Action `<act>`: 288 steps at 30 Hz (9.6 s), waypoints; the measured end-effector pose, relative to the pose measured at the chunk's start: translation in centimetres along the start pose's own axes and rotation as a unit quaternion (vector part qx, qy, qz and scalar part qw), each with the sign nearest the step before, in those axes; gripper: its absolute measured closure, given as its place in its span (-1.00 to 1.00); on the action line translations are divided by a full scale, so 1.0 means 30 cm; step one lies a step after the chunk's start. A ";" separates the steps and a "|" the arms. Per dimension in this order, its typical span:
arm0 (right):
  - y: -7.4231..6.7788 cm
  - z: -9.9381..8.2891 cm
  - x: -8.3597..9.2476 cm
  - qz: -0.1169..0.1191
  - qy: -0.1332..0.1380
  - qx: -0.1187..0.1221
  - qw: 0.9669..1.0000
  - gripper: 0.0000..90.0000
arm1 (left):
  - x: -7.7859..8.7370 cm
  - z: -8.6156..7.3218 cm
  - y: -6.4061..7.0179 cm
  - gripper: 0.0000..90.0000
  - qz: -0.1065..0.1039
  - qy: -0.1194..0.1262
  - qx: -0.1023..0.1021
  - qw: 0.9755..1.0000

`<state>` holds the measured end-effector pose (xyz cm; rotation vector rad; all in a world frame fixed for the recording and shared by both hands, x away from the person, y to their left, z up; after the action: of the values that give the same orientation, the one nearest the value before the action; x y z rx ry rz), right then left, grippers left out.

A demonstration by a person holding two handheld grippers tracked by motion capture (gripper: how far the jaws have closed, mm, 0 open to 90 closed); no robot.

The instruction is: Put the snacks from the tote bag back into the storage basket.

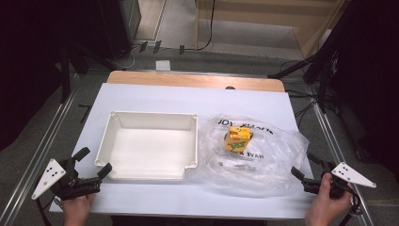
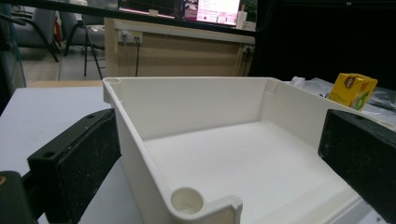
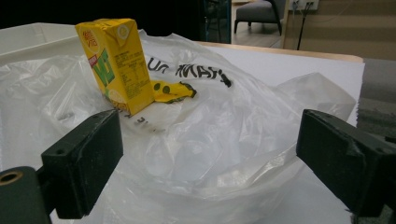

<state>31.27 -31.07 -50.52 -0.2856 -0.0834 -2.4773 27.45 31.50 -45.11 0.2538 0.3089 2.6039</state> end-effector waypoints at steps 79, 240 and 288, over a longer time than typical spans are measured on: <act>-0.033 0.177 -0.217 0.089 -0.209 0.178 0.958 -0.59 | -0.008 -0.010 0.018 -1.00 -0.005 -0.009 -0.015 1.000; -0.330 0.291 -0.602 0.313 -0.407 0.341 0.788 0.16 | -0.017 -0.018 0.030 -1.00 -0.019 -0.024 -0.027 0.999; -0.458 0.517 -0.638 0.331 -0.365 0.346 0.798 0.16 | -0.015 -0.018 0.031 -1.00 -0.022 -0.025 -0.024 0.999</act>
<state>40.65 -6.81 -39.58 -0.7698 -1.0036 -1.3871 27.27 30.39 -45.43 0.2903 0.2313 2.5539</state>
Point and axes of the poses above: each handheld gripper's, and its own axes: x roughly backward along the jaws, z roughly out of its top, y roughly to its right, the point moved 9 cm from there along -x, roughly forward along the jaws, and after that the axes turned 8 degrees about x, right-handed, at the moved point
